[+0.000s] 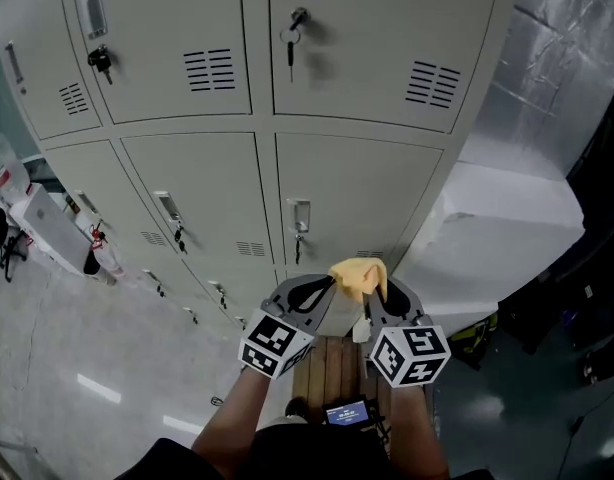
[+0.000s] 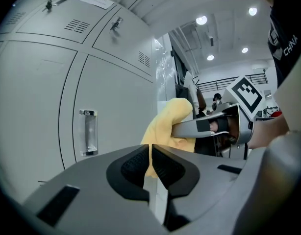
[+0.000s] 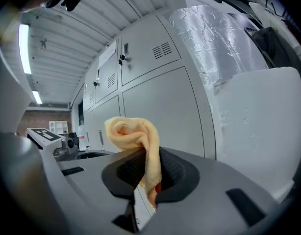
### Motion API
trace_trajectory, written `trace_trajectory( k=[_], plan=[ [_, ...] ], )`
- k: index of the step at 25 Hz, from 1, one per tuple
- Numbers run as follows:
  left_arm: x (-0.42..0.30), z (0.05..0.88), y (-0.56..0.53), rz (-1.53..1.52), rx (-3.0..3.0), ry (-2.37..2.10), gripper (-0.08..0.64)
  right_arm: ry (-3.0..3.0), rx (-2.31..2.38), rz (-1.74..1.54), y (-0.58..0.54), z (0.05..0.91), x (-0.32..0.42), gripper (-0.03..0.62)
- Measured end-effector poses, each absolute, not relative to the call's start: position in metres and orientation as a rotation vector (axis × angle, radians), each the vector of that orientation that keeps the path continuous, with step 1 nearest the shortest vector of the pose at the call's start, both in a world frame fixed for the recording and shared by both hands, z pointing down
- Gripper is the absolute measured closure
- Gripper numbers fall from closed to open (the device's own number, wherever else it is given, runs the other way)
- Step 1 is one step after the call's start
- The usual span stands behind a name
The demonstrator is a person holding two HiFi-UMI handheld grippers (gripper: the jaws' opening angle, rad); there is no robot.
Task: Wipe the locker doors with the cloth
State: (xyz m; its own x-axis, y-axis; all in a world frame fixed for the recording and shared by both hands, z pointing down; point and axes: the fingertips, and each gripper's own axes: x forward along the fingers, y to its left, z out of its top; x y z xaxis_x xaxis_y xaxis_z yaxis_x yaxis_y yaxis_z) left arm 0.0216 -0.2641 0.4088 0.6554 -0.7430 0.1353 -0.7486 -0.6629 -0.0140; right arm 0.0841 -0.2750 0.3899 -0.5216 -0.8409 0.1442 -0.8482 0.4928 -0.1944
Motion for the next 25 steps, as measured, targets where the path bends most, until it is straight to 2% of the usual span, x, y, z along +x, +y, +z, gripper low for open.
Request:
trace_trajectory(
  k=[7, 9, 11, 20, 25],
  plan=[
    [0.026, 0.380, -0.289, 0.135, 2.809, -1.399, 0.523, -2.774, 1.381, 0.335, -0.300, 0.371, 0.082, 0.521],
    [0.032, 0.378, -0.289, 0.145, 2.824, -1.387, 0.446, -2.793, 1.354, 0.330, -0.303, 0.368, 0.083, 0.521],
    [0.035, 0.377, -0.288, 0.153, 2.833, -1.386, 0.425, -2.811, 1.334, 0.342, -0.305, 0.365, 0.083, 0.520],
    [0.034, 0.369, -0.279, 0.193, 2.901, -1.377, 0.426, -2.863, 1.257, 0.371, -0.298, 0.360, 0.064, 0.521],
    [0.010, 0.346, -0.288, 0.184, 2.870, -1.532, 0.493, -2.897, 1.238, 0.292, -0.299, 0.335, 0.037, 0.521]
  ],
)
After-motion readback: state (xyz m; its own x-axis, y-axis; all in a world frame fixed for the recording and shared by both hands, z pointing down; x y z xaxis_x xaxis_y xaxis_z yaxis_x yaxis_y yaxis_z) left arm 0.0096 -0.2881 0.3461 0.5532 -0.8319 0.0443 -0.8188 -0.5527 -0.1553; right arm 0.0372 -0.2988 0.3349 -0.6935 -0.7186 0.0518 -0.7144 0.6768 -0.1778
